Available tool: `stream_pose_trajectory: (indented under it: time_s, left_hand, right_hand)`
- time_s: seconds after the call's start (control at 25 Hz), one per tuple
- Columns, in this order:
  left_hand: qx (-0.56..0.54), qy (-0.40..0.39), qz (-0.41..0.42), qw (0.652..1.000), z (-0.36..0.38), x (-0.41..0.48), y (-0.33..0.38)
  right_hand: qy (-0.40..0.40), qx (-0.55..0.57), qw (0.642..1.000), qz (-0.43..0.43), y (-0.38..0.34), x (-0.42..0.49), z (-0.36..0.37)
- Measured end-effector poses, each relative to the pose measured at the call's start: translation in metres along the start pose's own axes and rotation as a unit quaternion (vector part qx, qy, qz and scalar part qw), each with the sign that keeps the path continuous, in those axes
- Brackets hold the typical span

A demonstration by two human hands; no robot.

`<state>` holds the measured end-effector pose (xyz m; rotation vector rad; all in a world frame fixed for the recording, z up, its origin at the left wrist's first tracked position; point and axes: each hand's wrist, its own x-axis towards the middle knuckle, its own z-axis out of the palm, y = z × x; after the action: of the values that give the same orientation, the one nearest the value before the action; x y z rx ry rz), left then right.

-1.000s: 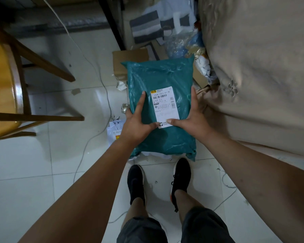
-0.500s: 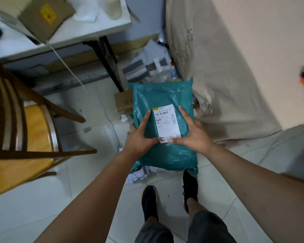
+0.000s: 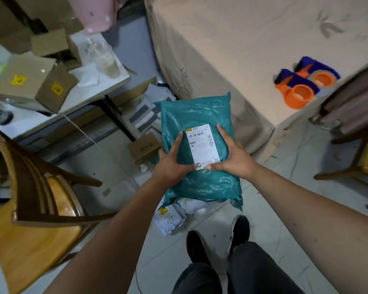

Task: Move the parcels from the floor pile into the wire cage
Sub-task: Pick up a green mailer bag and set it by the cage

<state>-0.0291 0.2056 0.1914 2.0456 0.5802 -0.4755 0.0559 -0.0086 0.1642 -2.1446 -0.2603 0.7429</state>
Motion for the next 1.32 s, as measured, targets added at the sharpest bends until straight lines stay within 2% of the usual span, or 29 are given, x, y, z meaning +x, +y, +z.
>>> stream_pose_trajectory:
  time_s: [0.28,0.76,0.96,1.16,1.32]
  left_hand:
    - [0.063,-0.047,0.047,0.996,0.035,-0.028,0.050]
    - [0.146,-0.139,0.165,0.965,0.166,-0.055,0.157]
    - [0.200,-0.214,0.237,0.926,0.216,-0.063,0.198]
    - [0.260,-0.295,0.306,0.867,0.283,-0.090,0.233]
    - [0.312,-0.343,0.343,0.817,0.342,-0.121,0.250]
  right_hand:
    - [0.052,0.037,0.998,0.026,0.023,-0.067,-0.044]
    - [0.192,0.104,0.970,0.109,0.112,-0.194,-0.140]
    - [0.286,0.156,0.933,0.150,0.145,-0.255,-0.152]
    - [0.382,0.206,0.874,0.218,0.177,-0.331,-0.149]
    - [0.422,0.233,0.838,0.257,0.208,-0.387,-0.148]
